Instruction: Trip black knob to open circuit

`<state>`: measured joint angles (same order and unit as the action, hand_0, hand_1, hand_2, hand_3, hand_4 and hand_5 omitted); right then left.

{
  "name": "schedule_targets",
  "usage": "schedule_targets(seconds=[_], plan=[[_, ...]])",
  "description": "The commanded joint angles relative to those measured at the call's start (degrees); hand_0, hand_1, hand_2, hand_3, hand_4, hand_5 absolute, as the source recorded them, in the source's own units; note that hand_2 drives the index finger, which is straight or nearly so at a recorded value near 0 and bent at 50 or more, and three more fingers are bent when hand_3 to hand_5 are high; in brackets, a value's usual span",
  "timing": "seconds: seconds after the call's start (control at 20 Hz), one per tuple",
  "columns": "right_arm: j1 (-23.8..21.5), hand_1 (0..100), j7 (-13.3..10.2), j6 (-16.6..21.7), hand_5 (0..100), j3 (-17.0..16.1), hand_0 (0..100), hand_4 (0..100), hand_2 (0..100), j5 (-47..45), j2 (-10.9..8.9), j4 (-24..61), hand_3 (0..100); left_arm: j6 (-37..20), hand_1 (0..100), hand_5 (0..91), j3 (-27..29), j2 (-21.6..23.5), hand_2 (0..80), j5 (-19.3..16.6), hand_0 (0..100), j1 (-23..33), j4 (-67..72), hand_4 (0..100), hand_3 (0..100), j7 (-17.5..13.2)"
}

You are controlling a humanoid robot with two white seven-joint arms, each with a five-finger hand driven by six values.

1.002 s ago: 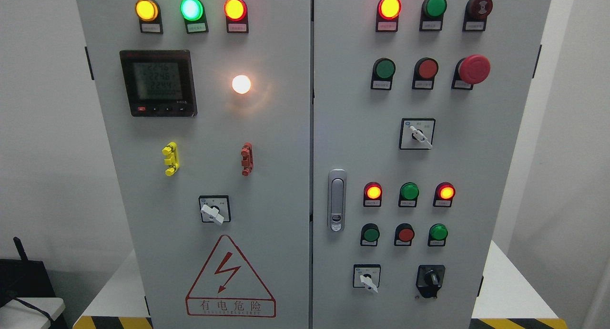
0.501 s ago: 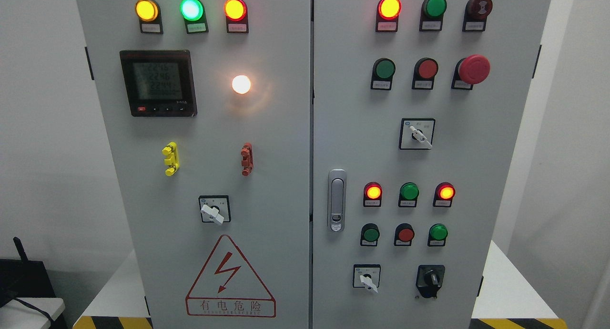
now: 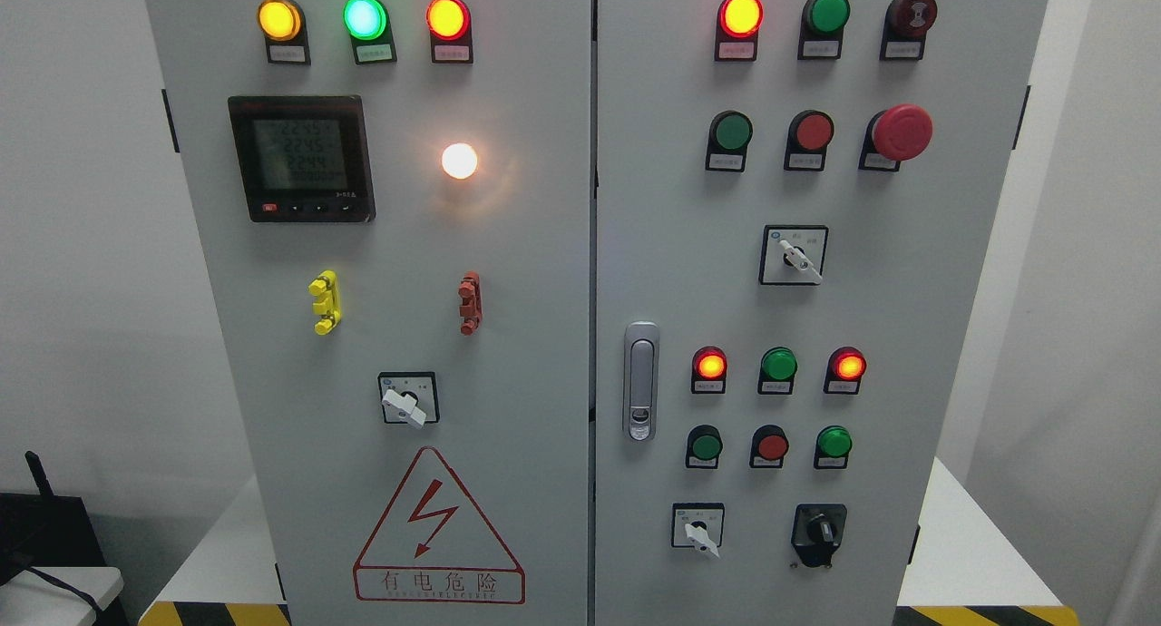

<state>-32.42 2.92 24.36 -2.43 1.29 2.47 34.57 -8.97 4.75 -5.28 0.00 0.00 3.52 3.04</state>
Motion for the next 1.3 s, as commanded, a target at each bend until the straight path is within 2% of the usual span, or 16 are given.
schedule_targets(seconds=[0.0, 0.1, 0.25, 0.35, 0.4, 0.6, 0.65, 0.75, 0.8, 0.85, 1.0, 1.1, 1.25], plan=[[-6.9, 19, -1.1, 6.1, 2, -2.6, 7, 19, 0, 0.5, -0.1, 20.0, 13, 0.0, 39, 0.0, 0.0, 0.0, 0.0, -1.8, 12, -0.4, 0.0, 0, 0, 0.0], [-7.7, 19, -2.5, 10.3, 5, -3.0, 8, 22, 0, 0.5, -0.19, 21.7, 17, 0.0, 39, 0.0, 0.0, 0.0, 0.0, -1.8, 12, -0.4, 0.0, 0, 0, 0.0], [-8.4, 18, -3.3, 16.8, 12, -3.7, 9, 29, 0, 0.4, -0.27, 24.1, 25, 0.0, 39, 0.0, 0.0, 0.0, 0.0, -1.8, 12, -0.4, 0.0, 0, 0, 0.0], [-8.2, 18, -4.1, 19.5, 17, -4.2, 9, 34, 0, 0.3, -0.27, 25.8, 30, 0.0, 39, 0.0, 0.0, -0.1, 0.0, -1.9, 12, -0.4, 0.0, 0, 0, 0.0], [-8.2, 17, -4.1, 19.9, 20, -4.4, 10, 37, 0, 0.3, -0.27, 27.1, 34, 0.0, 39, 0.0, 0.0, 0.0, 0.0, -1.8, 12, -0.4, 0.0, 0, 0, 0.0], [-8.7, 15, -4.9, 20.6, 26, -5.9, 11, 41, 1, 0.3, -0.36, 36.2, 38, 0.0, 39, 0.0, 0.0, 0.0, 0.0, -1.8, 12, -0.4, 0.0, 0, 0, 0.0], [-9.1, 15, -6.0, 21.6, 27, -6.2, 11, 42, 1, 0.3, -0.54, 38.3, 39, 0.0, 39, 0.0, 0.0, 0.0, 0.0, -1.8, 12, -0.4, 0.0, 0, 0, 0.0], [-9.8, 15, -8.7, 24.4, 34, -6.3, 11, 49, 3, 0.3, -1.15, 40.9, 46, 0.0, 39, 0.0, 0.0, 0.0, 0.0, -1.8, 12, -0.4, 0.0, 0, 0, 0.0], [-10.5, 15, -9.3, 25.3, 39, -6.3, 12, 52, 4, 0.3, -1.24, 42.7, 52, 0.0, 39, 0.0, 0.0, 0.0, 0.0, -1.9, 12, -0.4, 0.0, 0, 0, 0.0], [-11.0, 16, -9.3, 25.4, 41, -6.3, 12, 55, 5, 0.3, -1.33, 44.5, 54, 0.0, 39, 0.0, 0.0, 0.0, 0.0, -1.9, 12, -0.4, 0.0, 0, 0, 0.0], [-11.2, 23, -9.3, 25.0, 58, -6.4, 15, 62, 9, 0.4, -1.86, 49.2, 60, 0.0, 39, 0.0, 0.0, 0.0, 0.0, -1.9, 12, -0.4, 0.0, 0, 0, 0.0], [-11.0, 26, -9.3, 24.6, 64, -6.4, 16, 65, 11, 0.4, -2.12, 52.0, 61, 0.0, 39, 0.0, 0.0, 0.0, 0.0, -1.8, 12, -0.4, 0.0, 0, 0, 0.0], [-10.7, 37, -9.4, 24.2, 70, -6.7, 13, 68, 12, 0.3, -3.52, 55.9, 63, 0.0, 39, 0.0, 0.0, 0.0, 0.0, -1.8, 12, -0.4, 0.0, 0, 0, 0.0]])
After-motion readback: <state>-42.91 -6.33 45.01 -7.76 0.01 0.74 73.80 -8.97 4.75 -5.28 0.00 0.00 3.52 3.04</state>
